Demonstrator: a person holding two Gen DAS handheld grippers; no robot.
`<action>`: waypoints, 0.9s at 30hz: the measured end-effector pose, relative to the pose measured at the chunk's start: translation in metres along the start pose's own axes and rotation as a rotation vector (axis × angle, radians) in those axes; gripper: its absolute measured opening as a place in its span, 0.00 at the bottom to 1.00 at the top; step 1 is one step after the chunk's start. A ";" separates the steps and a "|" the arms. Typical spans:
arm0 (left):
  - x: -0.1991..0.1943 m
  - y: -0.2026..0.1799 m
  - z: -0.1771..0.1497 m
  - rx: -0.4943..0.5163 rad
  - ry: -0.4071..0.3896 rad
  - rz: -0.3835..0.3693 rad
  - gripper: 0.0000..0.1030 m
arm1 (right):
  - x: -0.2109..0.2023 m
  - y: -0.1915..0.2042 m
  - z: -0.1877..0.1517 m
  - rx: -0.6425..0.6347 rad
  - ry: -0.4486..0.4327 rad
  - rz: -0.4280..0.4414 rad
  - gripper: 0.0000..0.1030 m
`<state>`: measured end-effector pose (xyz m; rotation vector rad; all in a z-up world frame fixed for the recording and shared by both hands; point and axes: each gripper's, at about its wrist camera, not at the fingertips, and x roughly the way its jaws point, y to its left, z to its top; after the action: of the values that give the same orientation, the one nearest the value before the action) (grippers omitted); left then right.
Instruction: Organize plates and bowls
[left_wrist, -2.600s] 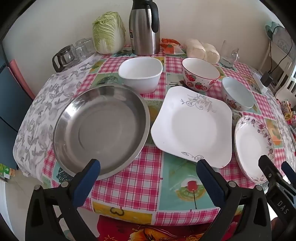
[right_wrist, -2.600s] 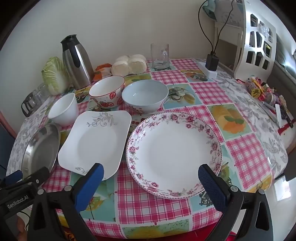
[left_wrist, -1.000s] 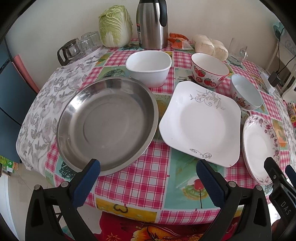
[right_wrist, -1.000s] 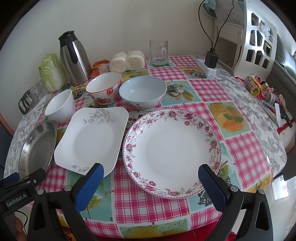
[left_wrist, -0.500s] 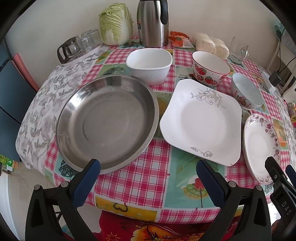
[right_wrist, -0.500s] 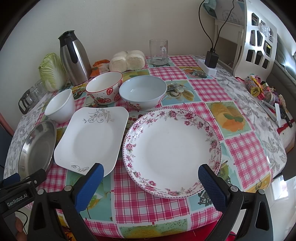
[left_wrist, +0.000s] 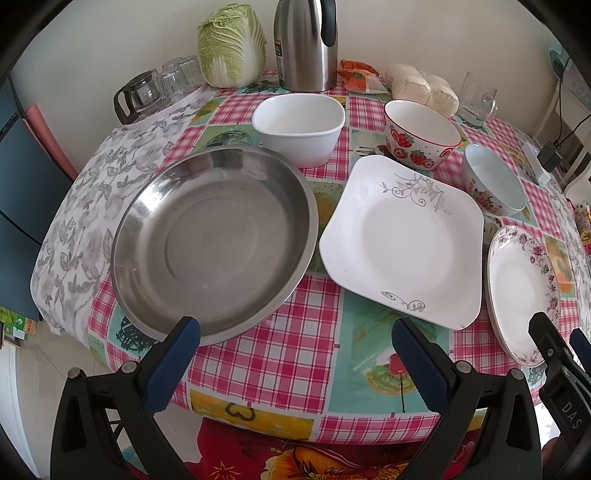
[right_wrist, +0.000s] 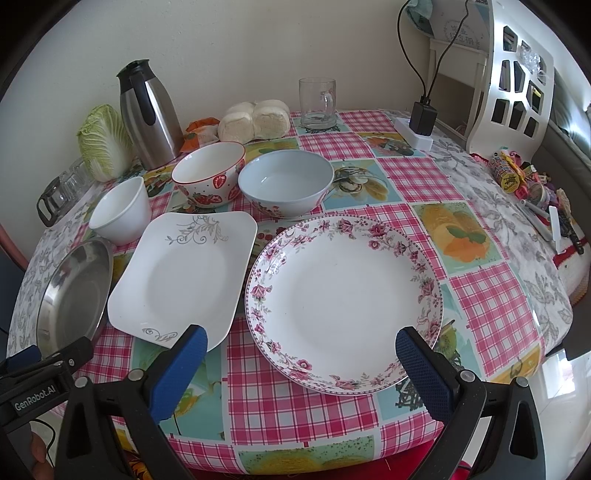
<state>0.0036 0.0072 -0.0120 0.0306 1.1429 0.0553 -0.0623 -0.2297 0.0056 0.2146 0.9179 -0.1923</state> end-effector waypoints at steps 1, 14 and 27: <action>0.000 0.000 0.000 0.000 0.000 0.000 1.00 | 0.000 0.000 0.000 0.000 0.000 0.000 1.00; 0.000 0.007 0.002 -0.019 0.007 -0.015 1.00 | 0.007 0.006 -0.003 -0.019 0.018 -0.007 1.00; 0.013 0.084 0.010 -0.327 0.027 0.022 1.00 | 0.024 0.053 0.009 -0.087 0.020 0.078 1.00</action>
<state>0.0160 0.0916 -0.0152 -0.2489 1.1484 0.2617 -0.0279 -0.1823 -0.0031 0.1712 0.9338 -0.0779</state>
